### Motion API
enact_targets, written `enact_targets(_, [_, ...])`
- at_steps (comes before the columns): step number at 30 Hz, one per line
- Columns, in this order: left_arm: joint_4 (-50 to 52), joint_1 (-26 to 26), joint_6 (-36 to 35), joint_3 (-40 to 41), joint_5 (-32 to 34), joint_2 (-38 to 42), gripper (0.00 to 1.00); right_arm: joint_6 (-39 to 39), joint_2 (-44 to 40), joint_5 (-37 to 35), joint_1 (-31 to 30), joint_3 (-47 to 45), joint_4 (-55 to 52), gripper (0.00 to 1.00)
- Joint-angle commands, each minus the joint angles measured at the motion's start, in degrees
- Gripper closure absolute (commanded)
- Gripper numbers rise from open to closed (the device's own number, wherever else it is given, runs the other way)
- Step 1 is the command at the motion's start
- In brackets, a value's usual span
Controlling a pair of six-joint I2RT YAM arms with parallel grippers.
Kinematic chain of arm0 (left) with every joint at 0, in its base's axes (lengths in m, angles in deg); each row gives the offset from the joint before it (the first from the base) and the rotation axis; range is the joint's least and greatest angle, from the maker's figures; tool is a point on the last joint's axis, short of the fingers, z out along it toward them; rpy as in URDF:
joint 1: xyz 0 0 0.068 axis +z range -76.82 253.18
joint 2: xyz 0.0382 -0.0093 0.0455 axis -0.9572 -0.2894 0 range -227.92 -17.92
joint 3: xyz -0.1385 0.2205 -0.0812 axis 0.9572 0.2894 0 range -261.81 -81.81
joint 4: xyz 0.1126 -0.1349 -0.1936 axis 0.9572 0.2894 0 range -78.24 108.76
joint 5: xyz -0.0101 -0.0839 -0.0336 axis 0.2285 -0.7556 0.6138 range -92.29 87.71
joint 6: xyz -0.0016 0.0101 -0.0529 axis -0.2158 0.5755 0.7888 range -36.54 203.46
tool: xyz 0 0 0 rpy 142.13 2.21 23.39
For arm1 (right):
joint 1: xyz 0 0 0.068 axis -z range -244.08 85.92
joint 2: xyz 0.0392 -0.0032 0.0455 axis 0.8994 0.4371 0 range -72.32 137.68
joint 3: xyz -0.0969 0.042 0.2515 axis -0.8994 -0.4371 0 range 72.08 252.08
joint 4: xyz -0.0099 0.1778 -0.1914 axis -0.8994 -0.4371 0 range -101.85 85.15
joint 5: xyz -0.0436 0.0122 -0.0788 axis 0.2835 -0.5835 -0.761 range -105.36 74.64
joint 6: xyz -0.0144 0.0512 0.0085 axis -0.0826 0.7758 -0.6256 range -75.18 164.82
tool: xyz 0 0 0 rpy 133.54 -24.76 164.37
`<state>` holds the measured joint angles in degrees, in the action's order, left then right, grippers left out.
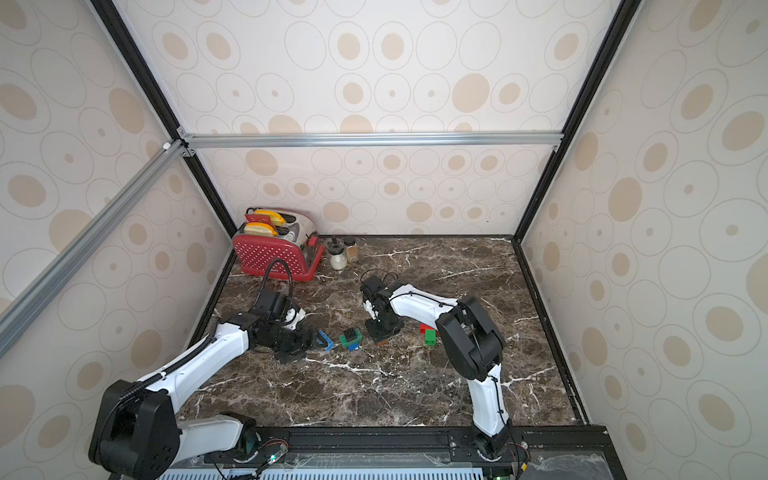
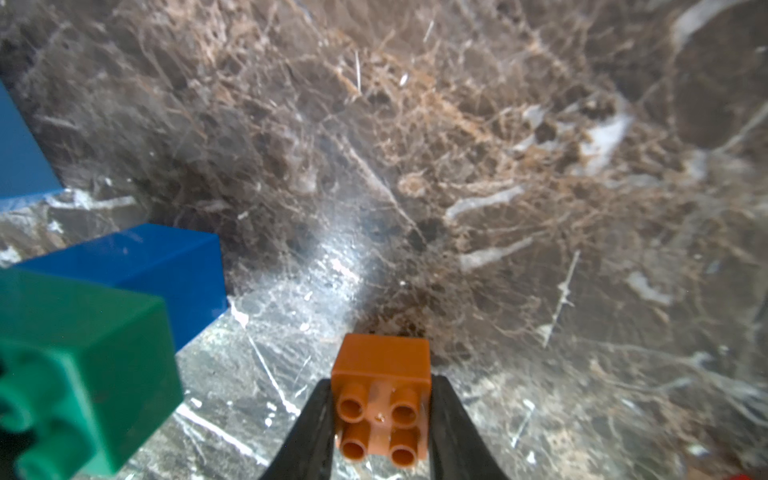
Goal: Assemble the letter f with lego
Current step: Pick up the lego brick from the center of the board, then assemble the lego brick with the lego brick.
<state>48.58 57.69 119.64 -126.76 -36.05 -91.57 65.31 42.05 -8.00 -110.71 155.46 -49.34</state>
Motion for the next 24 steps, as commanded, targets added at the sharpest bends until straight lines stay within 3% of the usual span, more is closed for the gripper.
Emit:
enact_targets(1, [-8.2,-0.5,3.8,0.7,-3.7,-2.1,0.21,-0.6,-1.4,-1.4,0.0,4.4,-6.6,0.65])
enact_targets(11, [-21.6,-2.7,9.8,3.5,-6.5,-7.4,0.41,1.7,-2.3,-0.6,-1.1,17.8,-19.7,0.65])
enact_targets(24, [-25.9,-3.3,9.7,4.2,-7.1,-11.1,0.48,3.8,1.9,3.7,-6.4,27.9,-24.5,0.64])
